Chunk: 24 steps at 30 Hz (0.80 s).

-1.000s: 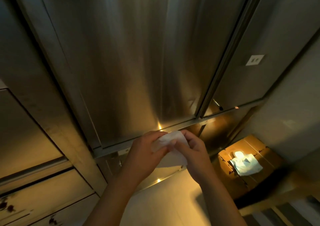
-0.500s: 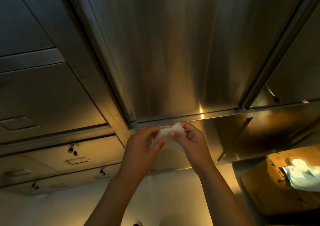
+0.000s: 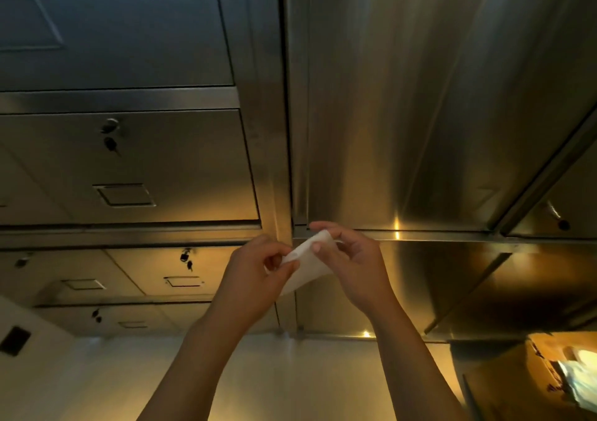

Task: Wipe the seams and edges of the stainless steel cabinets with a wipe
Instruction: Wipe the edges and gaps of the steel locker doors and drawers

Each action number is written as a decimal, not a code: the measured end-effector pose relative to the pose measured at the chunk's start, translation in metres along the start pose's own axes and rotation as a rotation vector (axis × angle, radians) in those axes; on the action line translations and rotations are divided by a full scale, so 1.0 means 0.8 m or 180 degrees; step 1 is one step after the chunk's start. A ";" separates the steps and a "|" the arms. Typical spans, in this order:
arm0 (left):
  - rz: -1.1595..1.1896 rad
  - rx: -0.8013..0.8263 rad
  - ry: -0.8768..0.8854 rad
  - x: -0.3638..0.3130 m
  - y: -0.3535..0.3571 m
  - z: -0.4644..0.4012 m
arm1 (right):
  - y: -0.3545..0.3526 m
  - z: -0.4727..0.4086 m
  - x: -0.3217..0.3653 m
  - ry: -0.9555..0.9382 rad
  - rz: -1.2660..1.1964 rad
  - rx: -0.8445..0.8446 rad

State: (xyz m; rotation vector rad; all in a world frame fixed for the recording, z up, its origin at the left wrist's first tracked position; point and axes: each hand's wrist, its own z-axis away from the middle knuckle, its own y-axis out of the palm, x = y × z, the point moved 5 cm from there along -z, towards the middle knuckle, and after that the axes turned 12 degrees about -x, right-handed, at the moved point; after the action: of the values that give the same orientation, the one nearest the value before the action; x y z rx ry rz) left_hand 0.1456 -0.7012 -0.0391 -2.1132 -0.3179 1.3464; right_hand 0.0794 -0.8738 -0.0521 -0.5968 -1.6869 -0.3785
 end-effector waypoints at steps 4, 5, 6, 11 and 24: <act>-0.0050 -0.0024 -0.0052 0.036 -0.067 0.015 | 0.070 0.029 0.024 -0.0025 0.0237 0.0033; -0.0070 -0.0016 -0.0096 0.048 -0.085 0.020 | 0.090 0.038 0.029 -0.0023 0.0292 0.0034; -0.0067 -0.0021 -0.0137 0.060 -0.103 0.024 | 0.111 0.047 0.033 0.0001 0.0322 0.0035; 0.0161 -0.0249 -0.0310 0.126 -0.196 0.047 | 0.222 0.083 0.060 -0.0072 0.0058 0.0189; 0.0204 -0.0874 -0.0807 0.275 -0.389 0.108 | 0.450 0.133 0.108 -0.0330 0.0244 0.0874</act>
State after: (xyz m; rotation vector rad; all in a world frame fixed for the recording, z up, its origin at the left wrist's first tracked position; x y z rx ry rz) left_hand 0.2054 -0.3149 -0.0389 -2.1863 -0.5721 1.6953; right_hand 0.1909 -0.5063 -0.0162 -0.4818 -1.7715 -0.0589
